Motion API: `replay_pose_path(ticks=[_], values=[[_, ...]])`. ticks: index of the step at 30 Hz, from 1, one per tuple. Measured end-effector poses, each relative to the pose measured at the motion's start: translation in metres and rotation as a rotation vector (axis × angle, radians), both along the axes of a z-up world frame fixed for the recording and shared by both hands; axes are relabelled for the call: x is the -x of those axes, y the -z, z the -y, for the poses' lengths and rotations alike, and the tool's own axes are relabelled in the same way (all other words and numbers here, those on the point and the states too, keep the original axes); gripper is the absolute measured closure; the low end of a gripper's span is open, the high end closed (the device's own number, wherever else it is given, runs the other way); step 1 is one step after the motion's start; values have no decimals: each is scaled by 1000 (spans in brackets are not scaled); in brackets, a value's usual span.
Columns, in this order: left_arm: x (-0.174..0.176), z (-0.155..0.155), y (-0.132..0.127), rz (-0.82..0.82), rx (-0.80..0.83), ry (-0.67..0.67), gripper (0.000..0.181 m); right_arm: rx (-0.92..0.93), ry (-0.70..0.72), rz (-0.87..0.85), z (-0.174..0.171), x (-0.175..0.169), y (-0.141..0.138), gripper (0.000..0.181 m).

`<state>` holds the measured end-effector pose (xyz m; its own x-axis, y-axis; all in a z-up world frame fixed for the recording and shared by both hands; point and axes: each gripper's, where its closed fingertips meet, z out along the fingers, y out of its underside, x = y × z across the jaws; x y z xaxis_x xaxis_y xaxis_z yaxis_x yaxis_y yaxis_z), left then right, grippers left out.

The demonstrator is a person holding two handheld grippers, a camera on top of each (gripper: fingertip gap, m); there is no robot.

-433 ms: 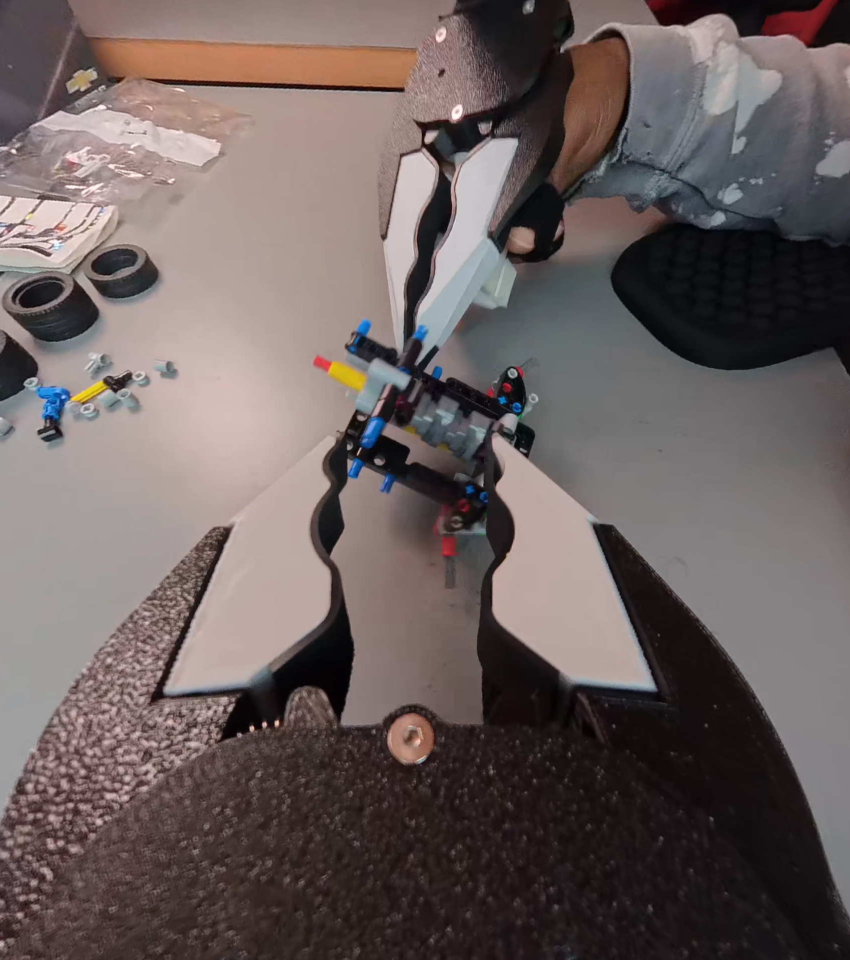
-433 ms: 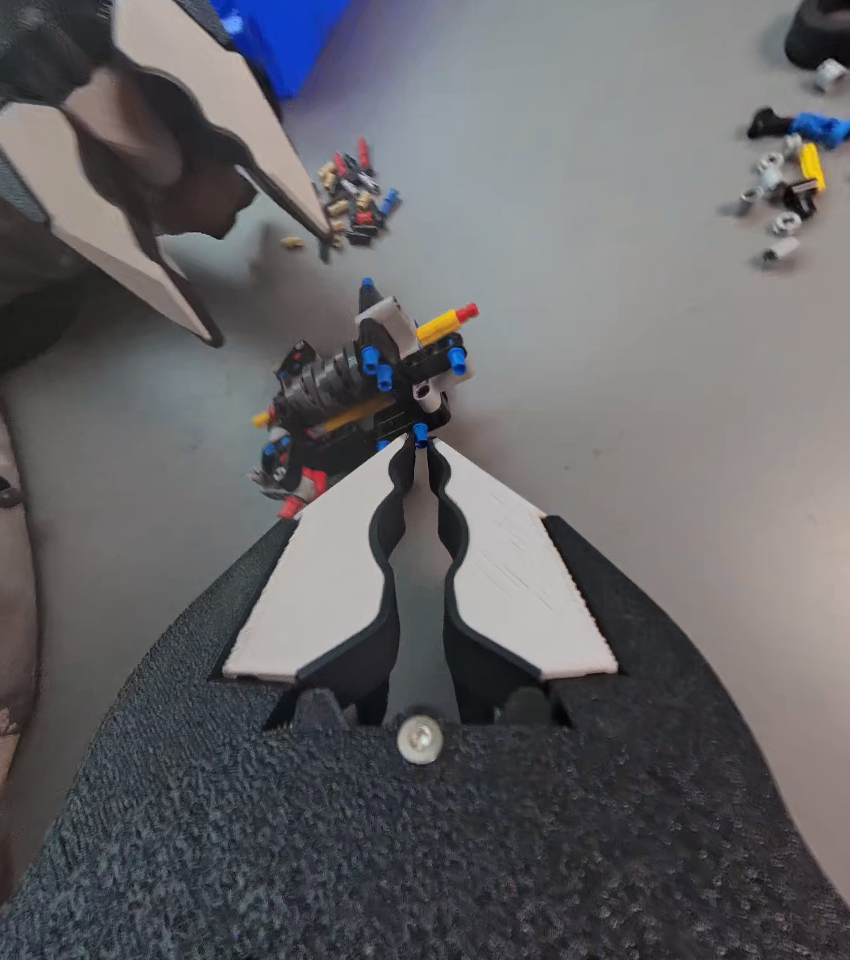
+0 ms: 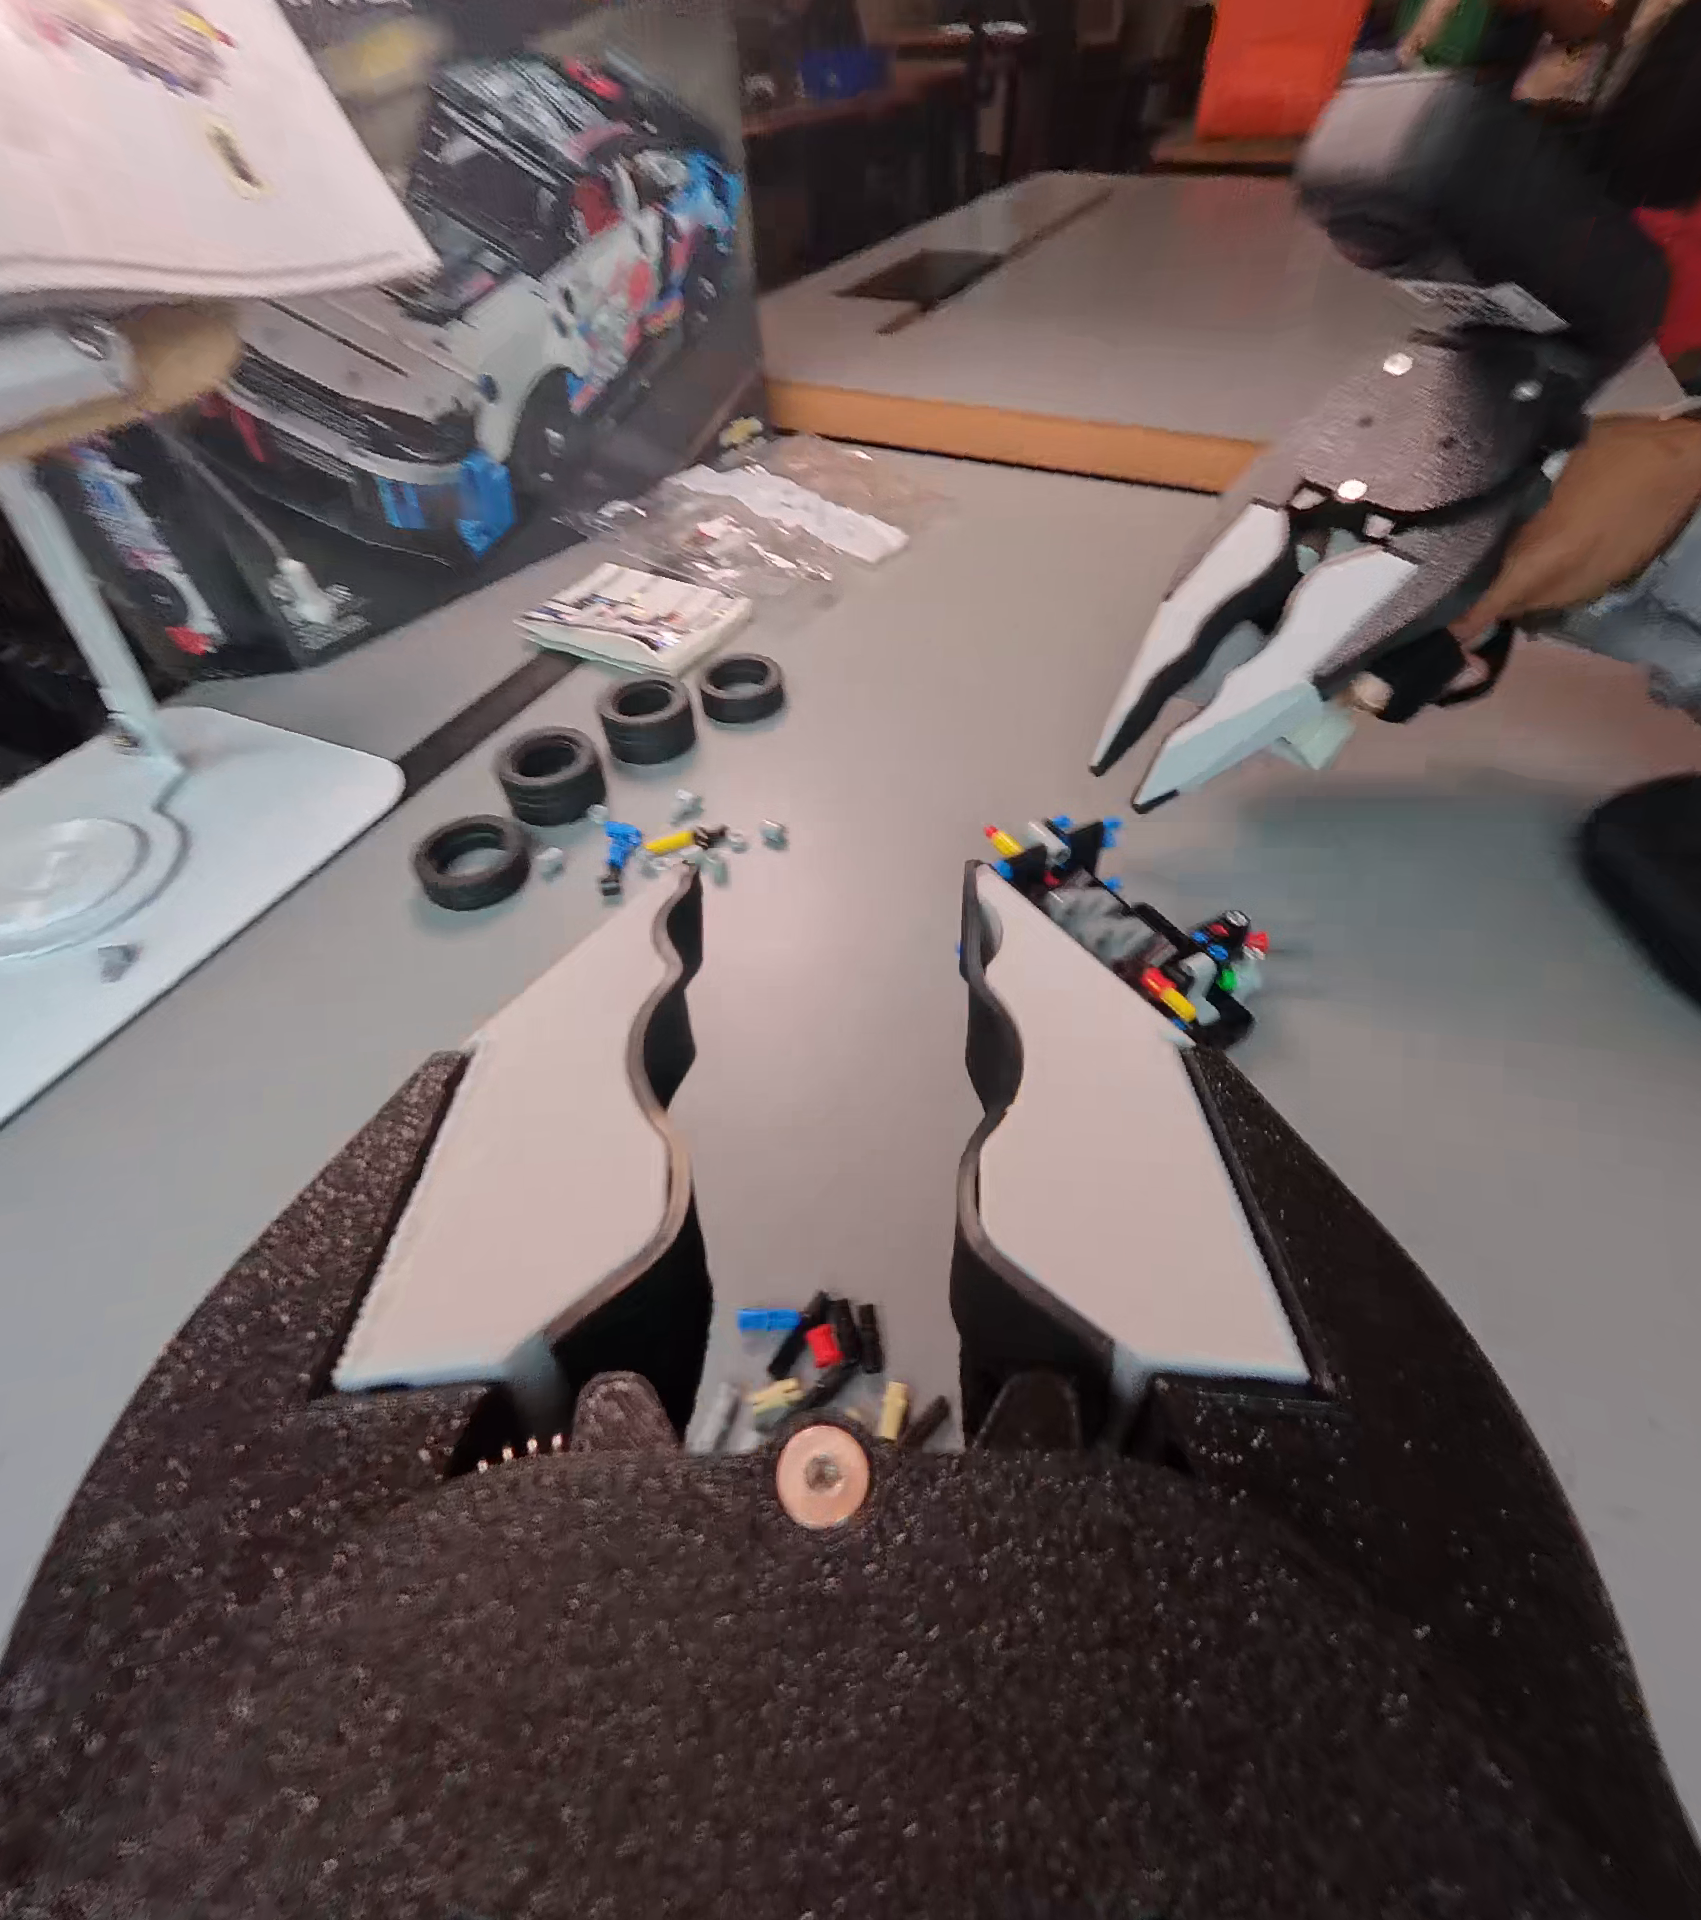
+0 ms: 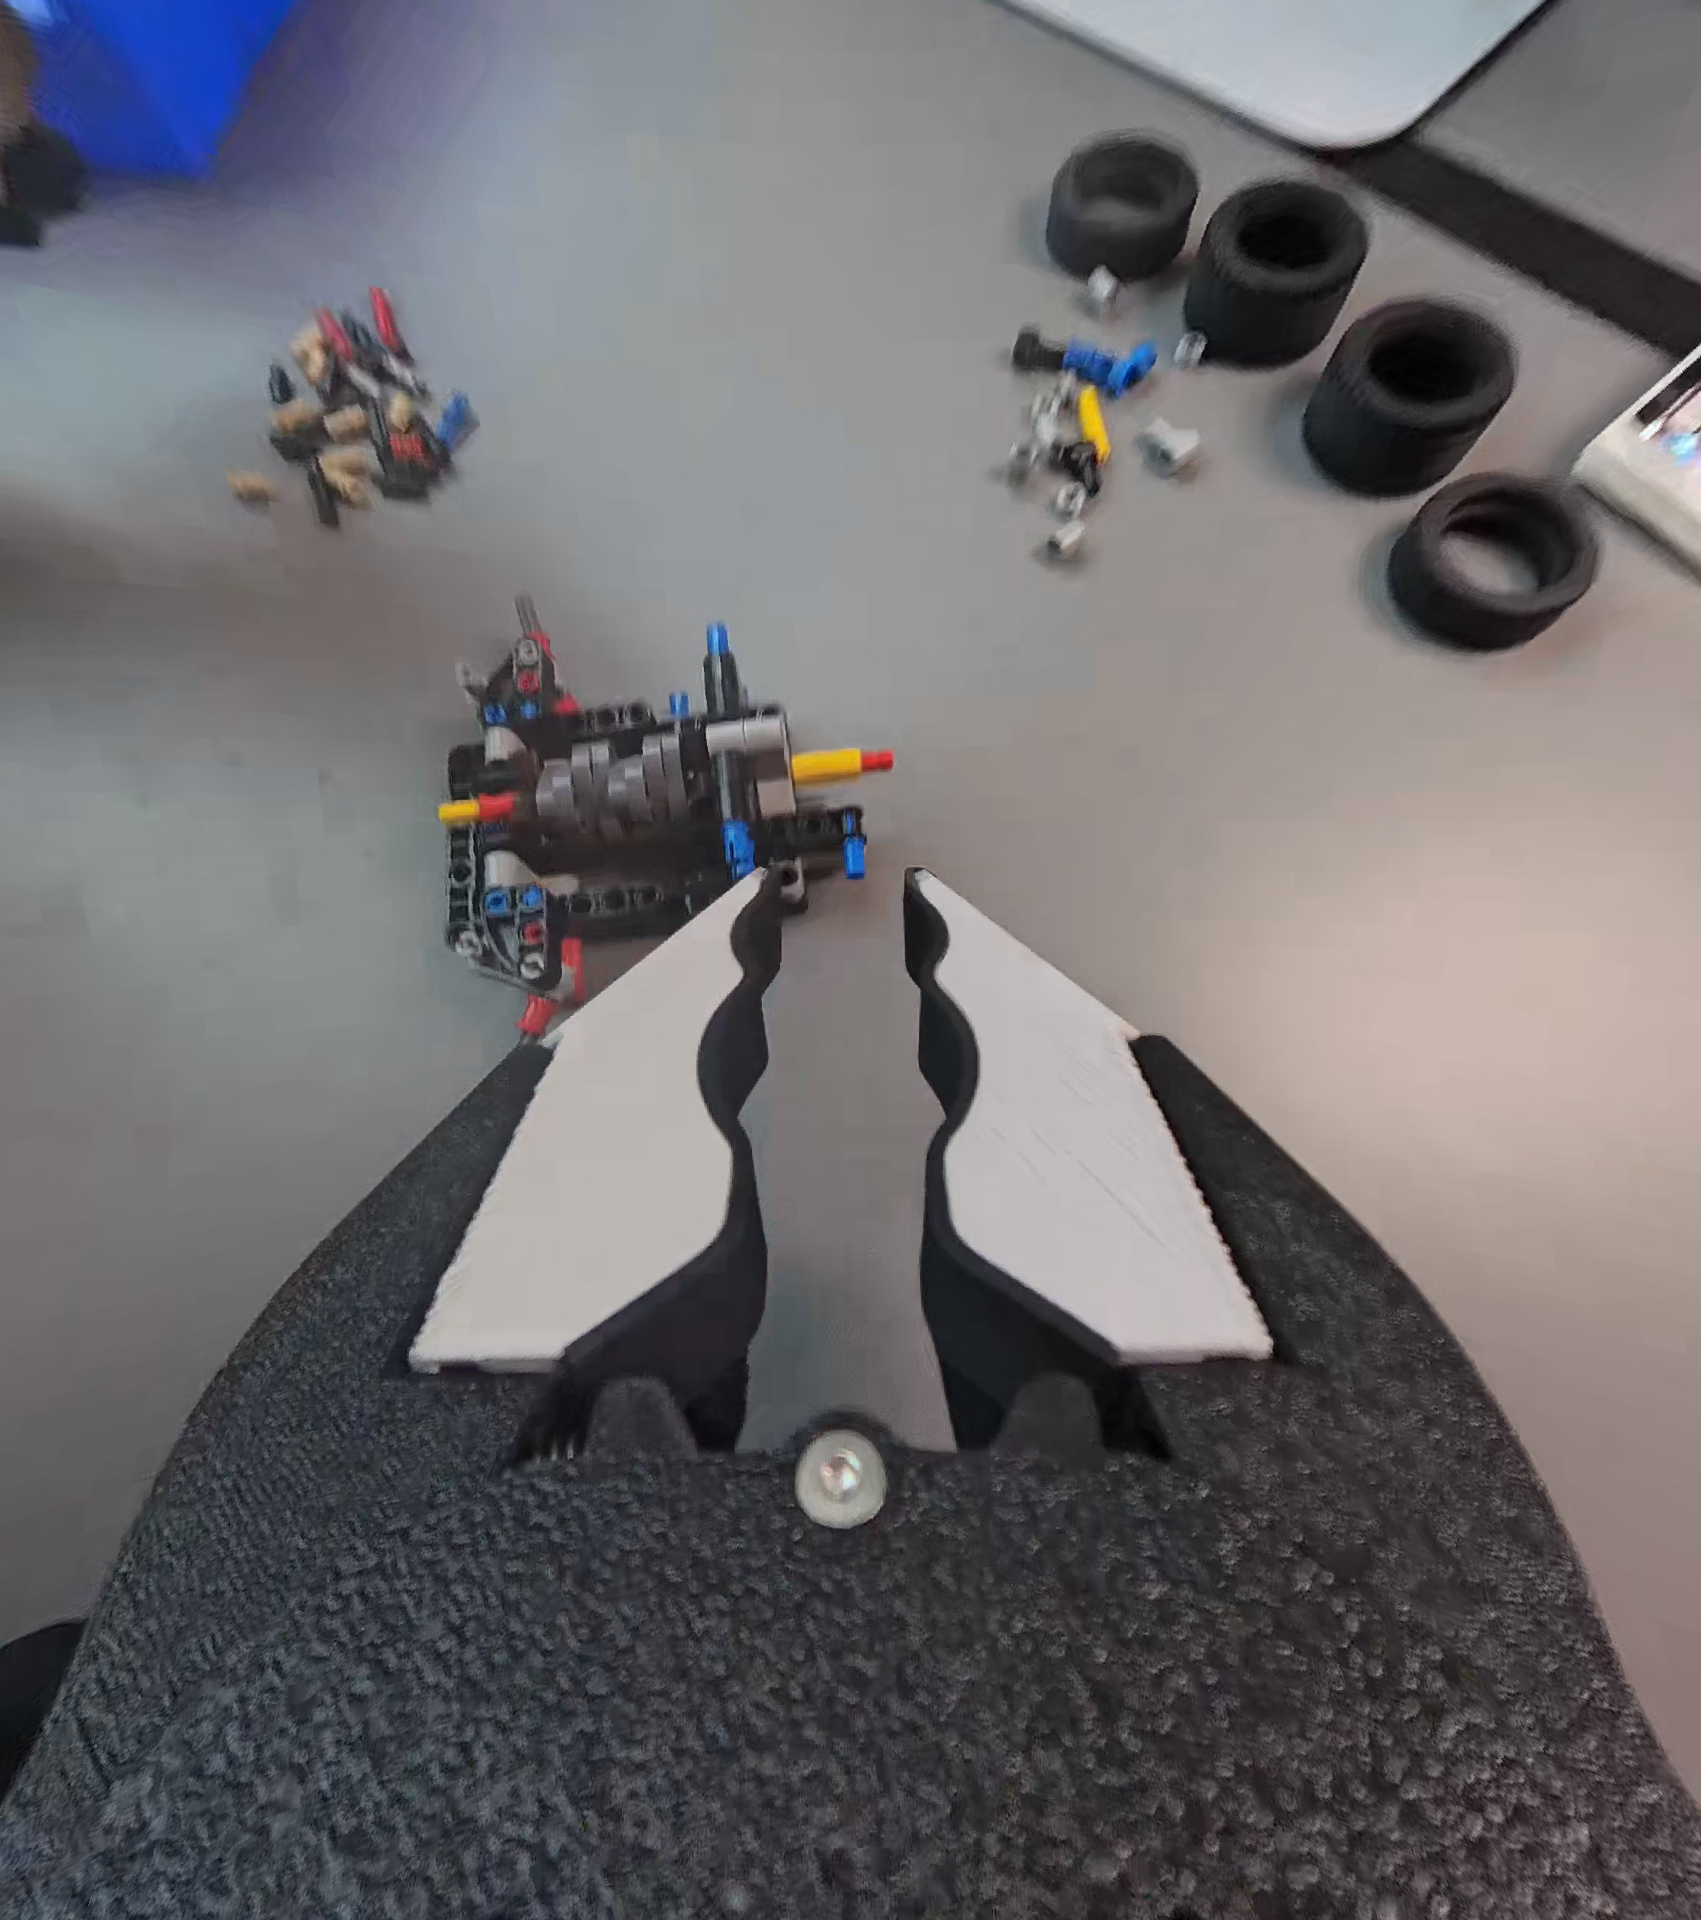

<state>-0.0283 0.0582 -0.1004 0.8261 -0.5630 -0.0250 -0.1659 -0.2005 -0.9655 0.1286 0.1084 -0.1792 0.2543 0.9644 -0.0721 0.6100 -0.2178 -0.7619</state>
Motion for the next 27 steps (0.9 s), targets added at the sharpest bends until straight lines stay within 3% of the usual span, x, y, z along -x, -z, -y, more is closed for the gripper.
replay_pose_path(ticks=[1,4,7,11,17,22,27], values=[[15,-6,-12,17,-26,-53,131,-28,14,-89,-6,4,-19,157],[66,-25,-48,60,-94,-218,131,-85,51,-370,-16,13,-78,156],[115,-45,-78,105,-147,-361,126,-144,101,-531,-26,15,-109,153],[178,-84,-101,142,-184,-538,117,-168,146,-648,-28,16,-119,151],[265,-147,-95,138,-128,-781,84,-167,214,-699,-35,14,-109,150],[287,-185,-88,81,-114,-852,57,-163,219,-716,-38,13,-111,151],[272,-212,-74,52,-92,-824,62,-163,214,-700,-38,11,-105,152]])
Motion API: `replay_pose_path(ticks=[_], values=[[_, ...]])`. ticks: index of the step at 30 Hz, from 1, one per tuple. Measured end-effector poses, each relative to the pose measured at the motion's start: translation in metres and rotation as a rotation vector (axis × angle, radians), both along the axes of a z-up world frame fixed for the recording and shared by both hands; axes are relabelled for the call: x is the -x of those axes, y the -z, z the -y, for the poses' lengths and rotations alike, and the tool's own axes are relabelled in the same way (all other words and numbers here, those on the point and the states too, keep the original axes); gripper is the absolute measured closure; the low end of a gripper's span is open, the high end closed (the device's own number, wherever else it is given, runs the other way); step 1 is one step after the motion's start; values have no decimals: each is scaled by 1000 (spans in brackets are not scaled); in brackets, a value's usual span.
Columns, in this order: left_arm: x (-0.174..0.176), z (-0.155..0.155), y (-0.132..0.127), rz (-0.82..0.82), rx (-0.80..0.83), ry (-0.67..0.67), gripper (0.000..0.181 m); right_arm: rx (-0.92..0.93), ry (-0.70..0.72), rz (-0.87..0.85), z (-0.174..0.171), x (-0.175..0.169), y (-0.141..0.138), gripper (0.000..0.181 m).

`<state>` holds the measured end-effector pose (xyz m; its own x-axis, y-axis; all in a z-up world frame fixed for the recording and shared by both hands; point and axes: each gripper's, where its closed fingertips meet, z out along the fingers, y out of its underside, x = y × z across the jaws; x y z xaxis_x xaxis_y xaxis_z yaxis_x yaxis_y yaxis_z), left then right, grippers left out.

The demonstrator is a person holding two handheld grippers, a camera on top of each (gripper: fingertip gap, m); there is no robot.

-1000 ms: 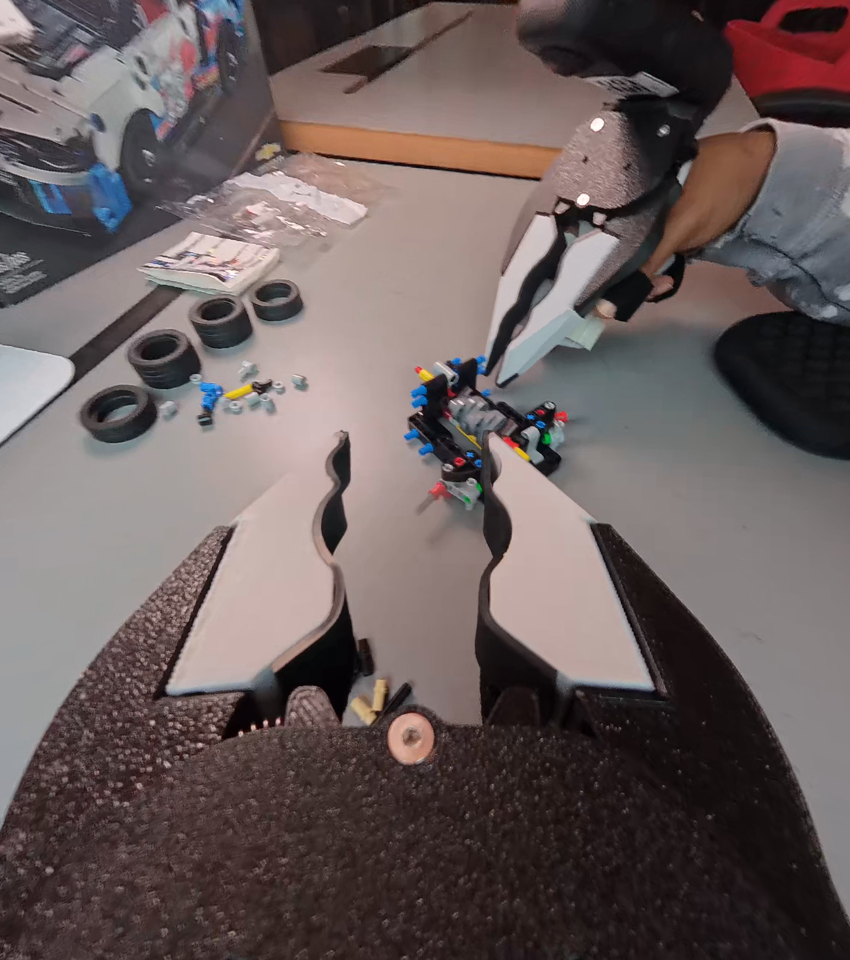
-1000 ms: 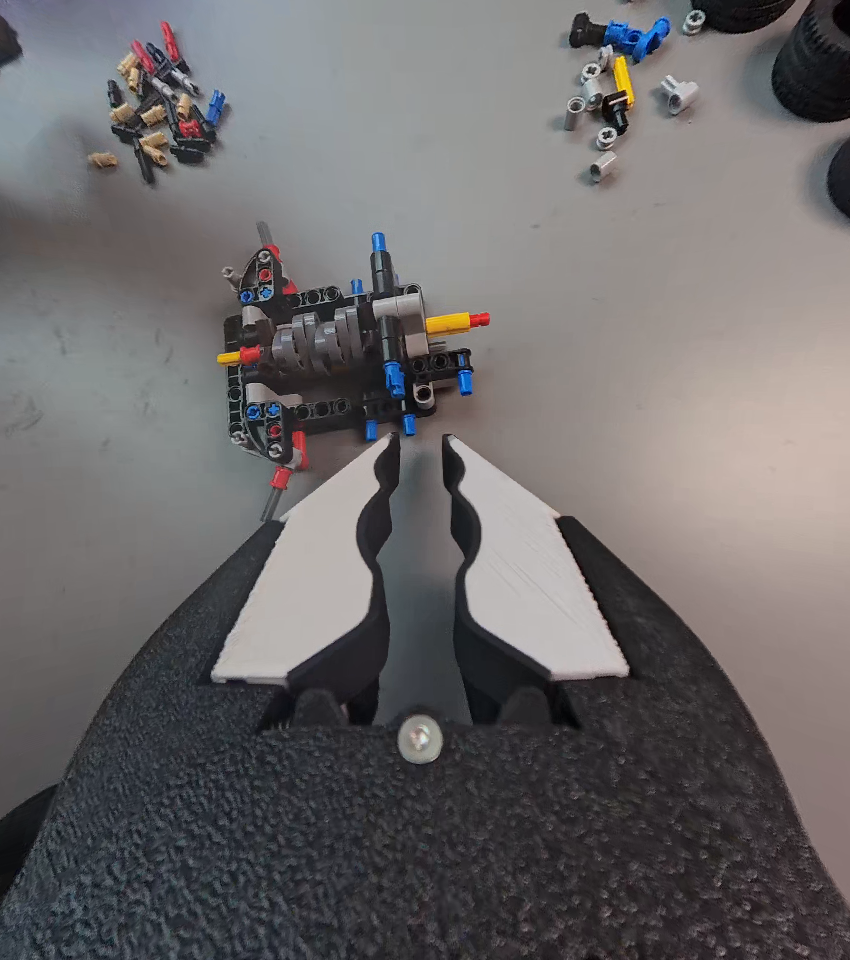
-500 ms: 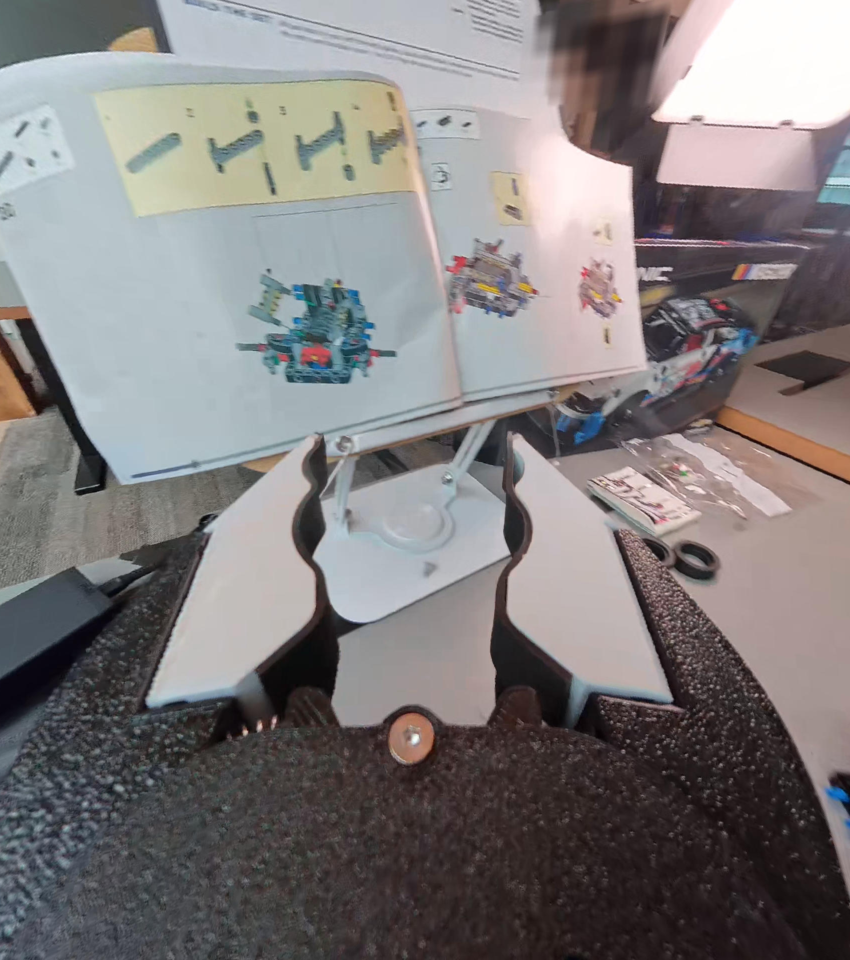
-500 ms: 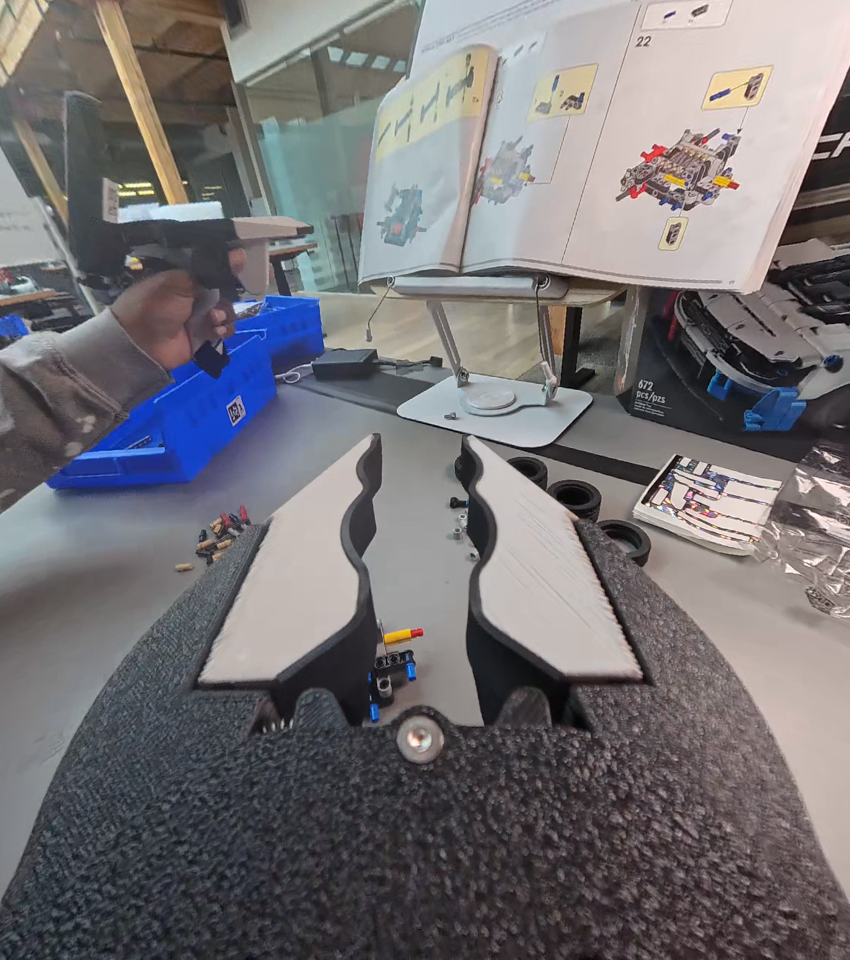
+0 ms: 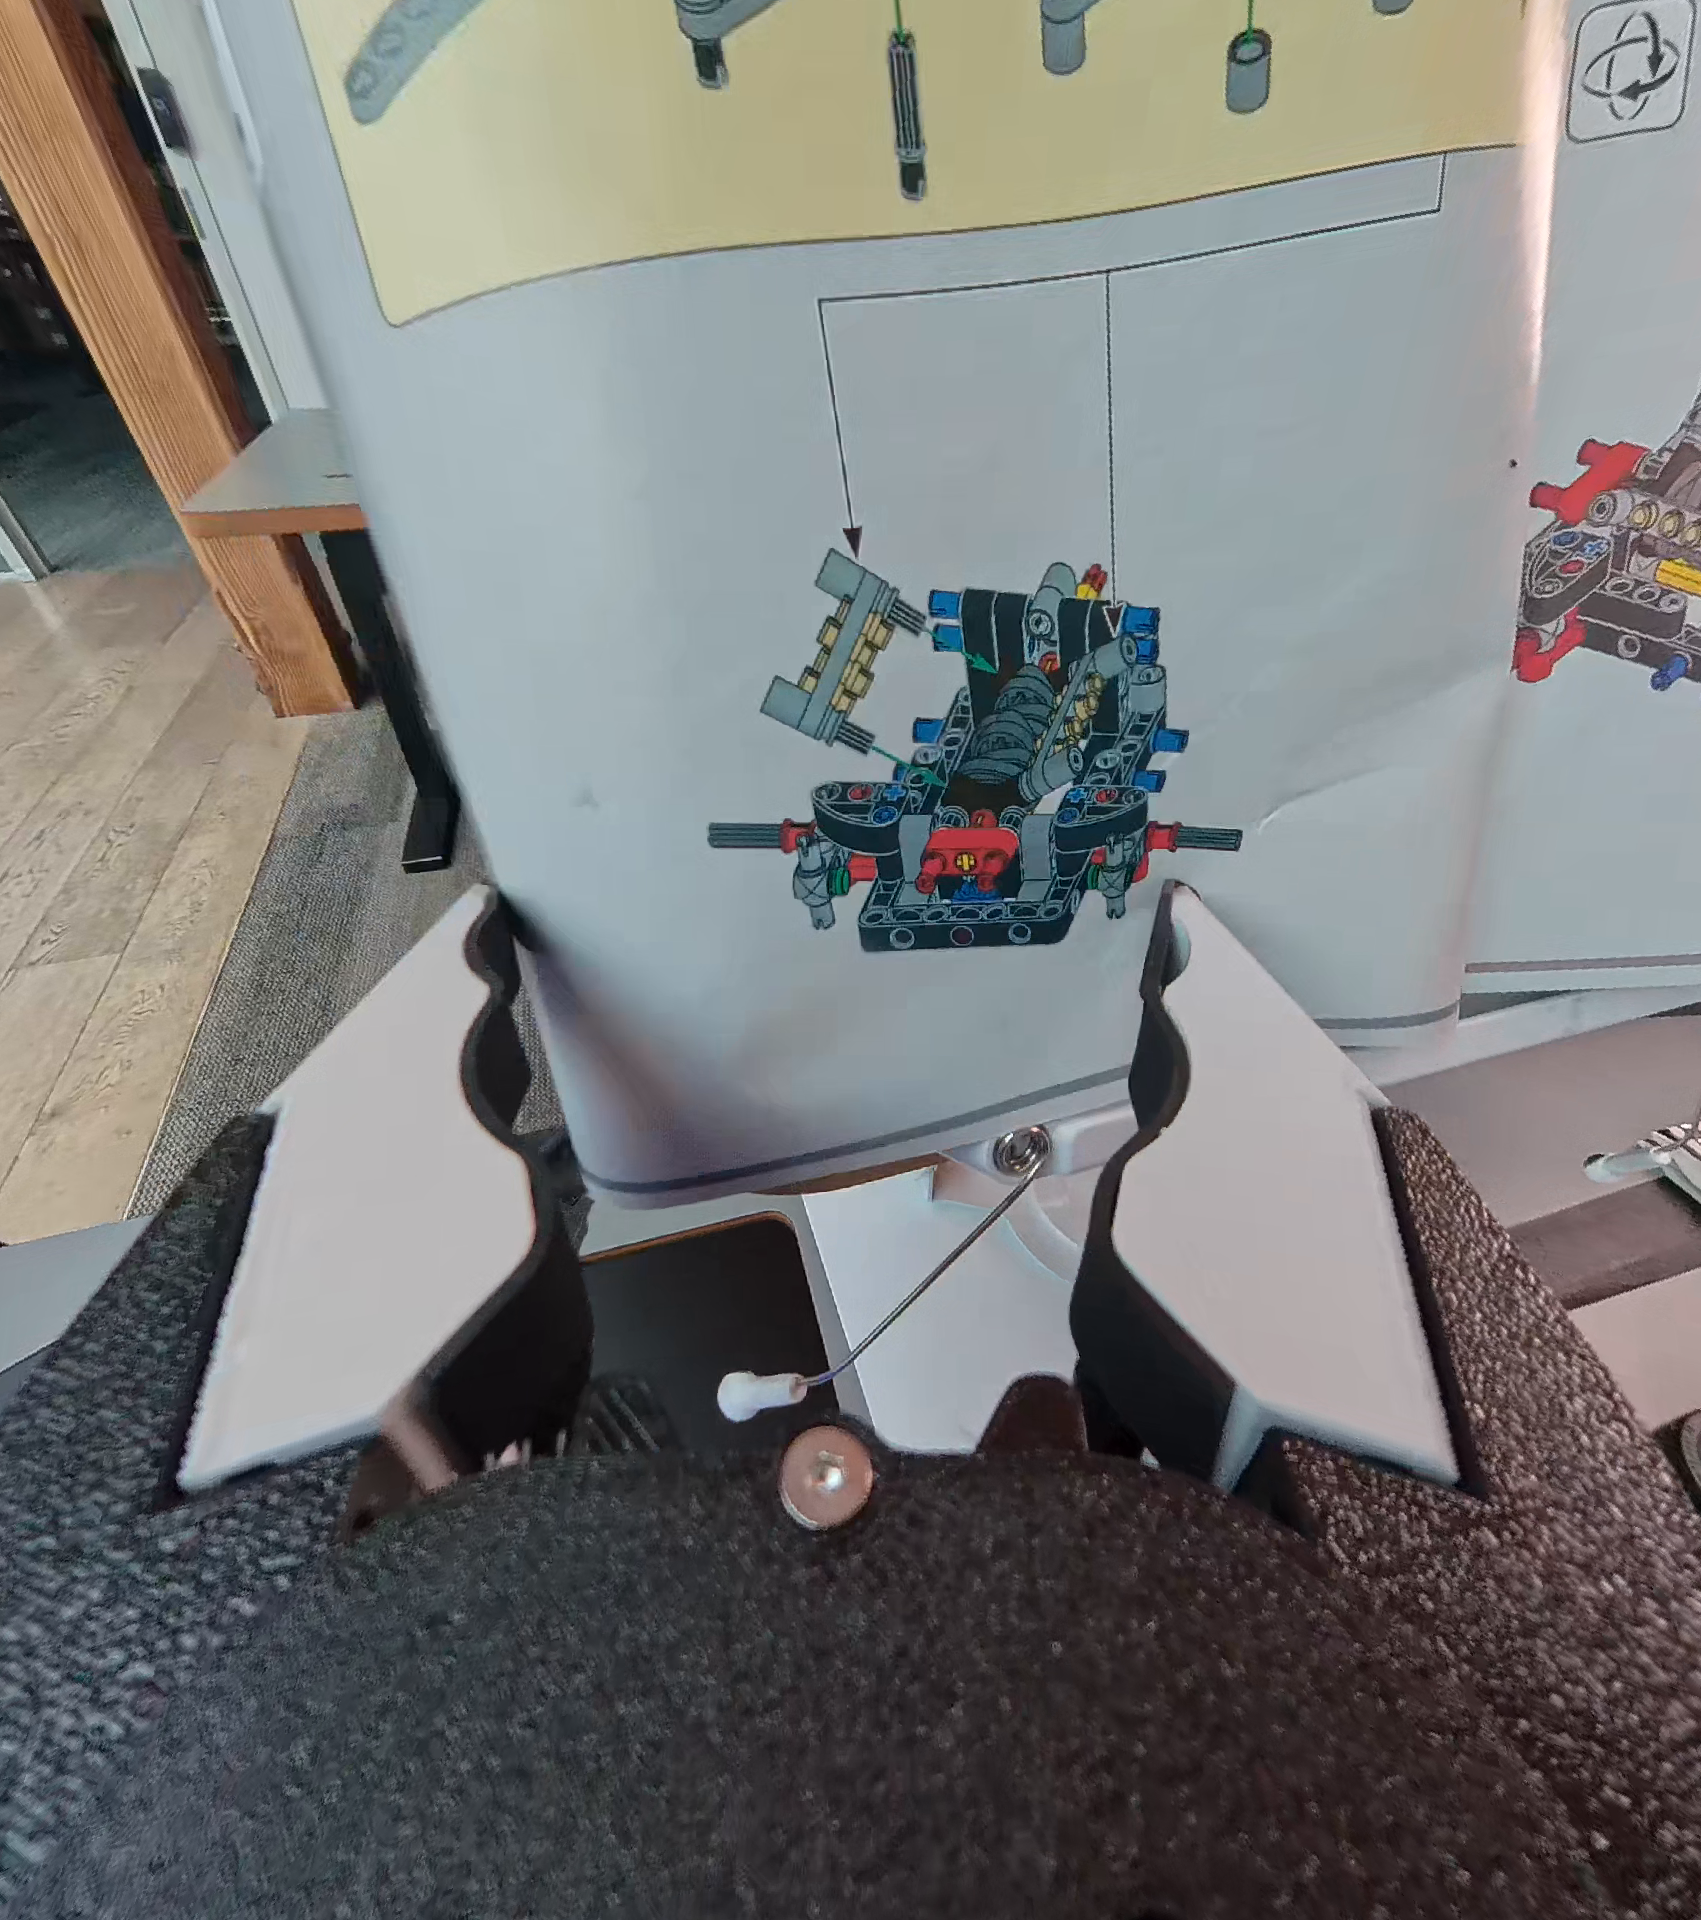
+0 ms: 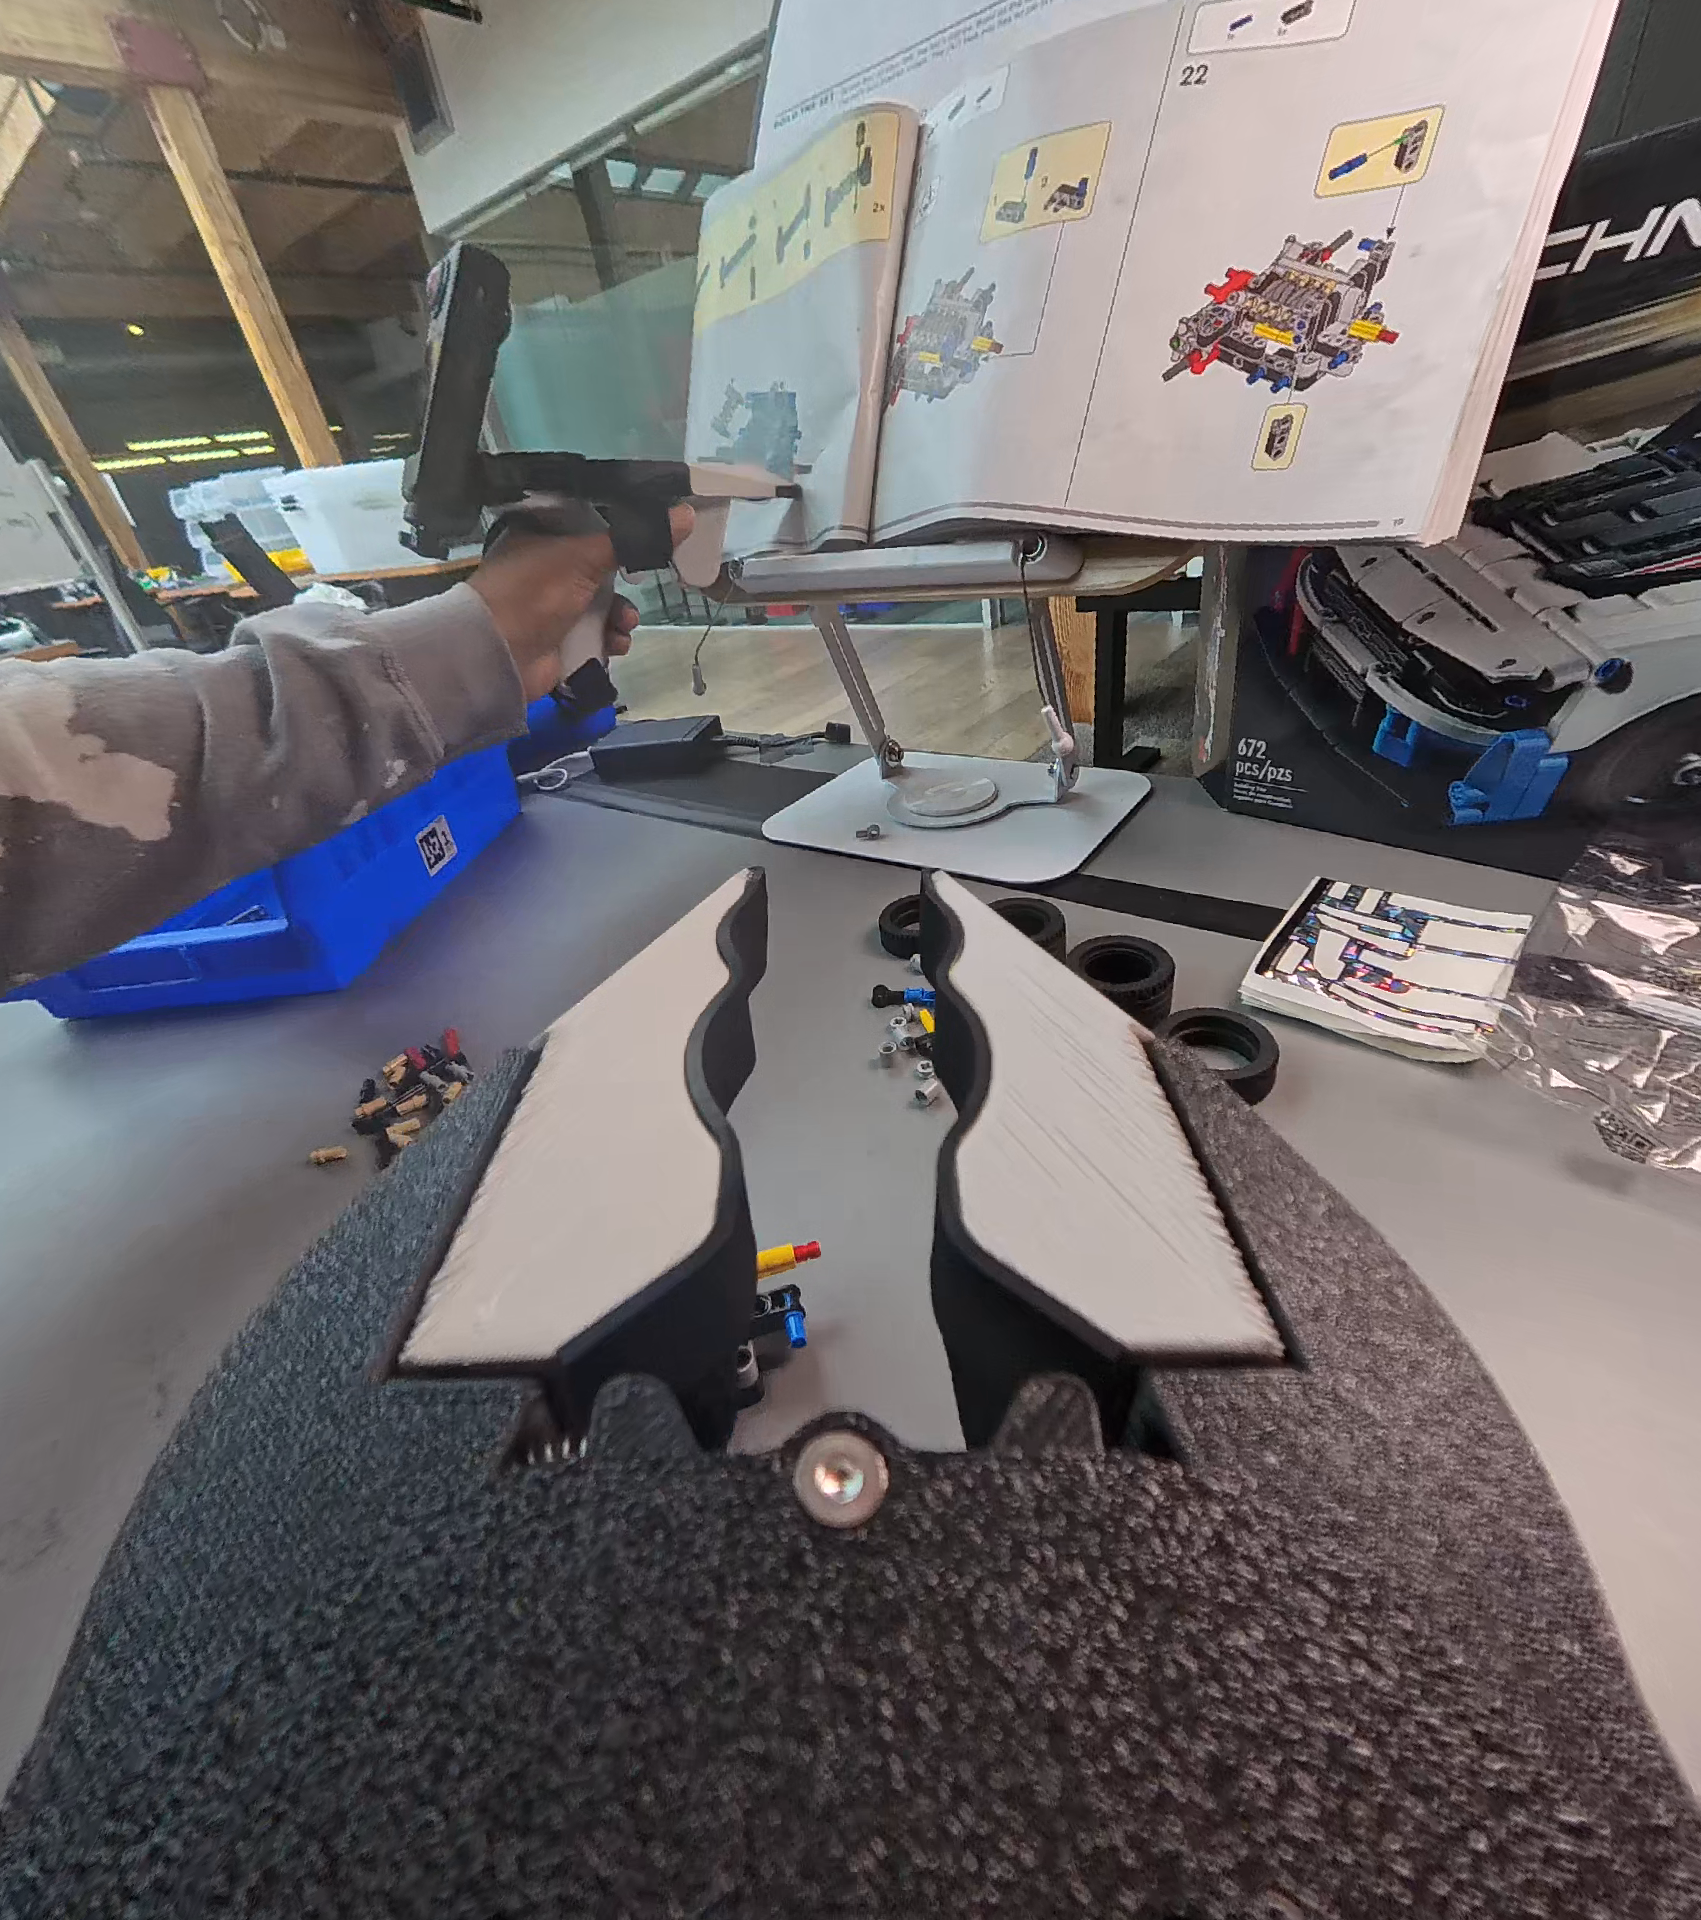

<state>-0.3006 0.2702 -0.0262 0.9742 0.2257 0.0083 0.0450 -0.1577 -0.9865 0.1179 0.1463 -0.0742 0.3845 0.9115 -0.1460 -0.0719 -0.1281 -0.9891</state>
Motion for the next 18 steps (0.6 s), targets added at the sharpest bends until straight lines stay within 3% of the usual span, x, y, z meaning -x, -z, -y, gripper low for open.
replay_pose_path(ticks=[4,7,12,15,18], values=[[3,4,-3,-23,-22,-57,74,-6,-9,15,2,0,4,153],[6,16,-11,-27,-81,-90,96,-3,-21,24,3,2,8,154],[-7,31,-26,-33,-159,-36,136,6,-41,42,7,7,16,154],[-26,35,-38,-65,-199,16,149,-2,-41,58,8,9,18,154],[-51,42,-56,-110,-255,74,149,-12,-31,67,8,9,19,154]])
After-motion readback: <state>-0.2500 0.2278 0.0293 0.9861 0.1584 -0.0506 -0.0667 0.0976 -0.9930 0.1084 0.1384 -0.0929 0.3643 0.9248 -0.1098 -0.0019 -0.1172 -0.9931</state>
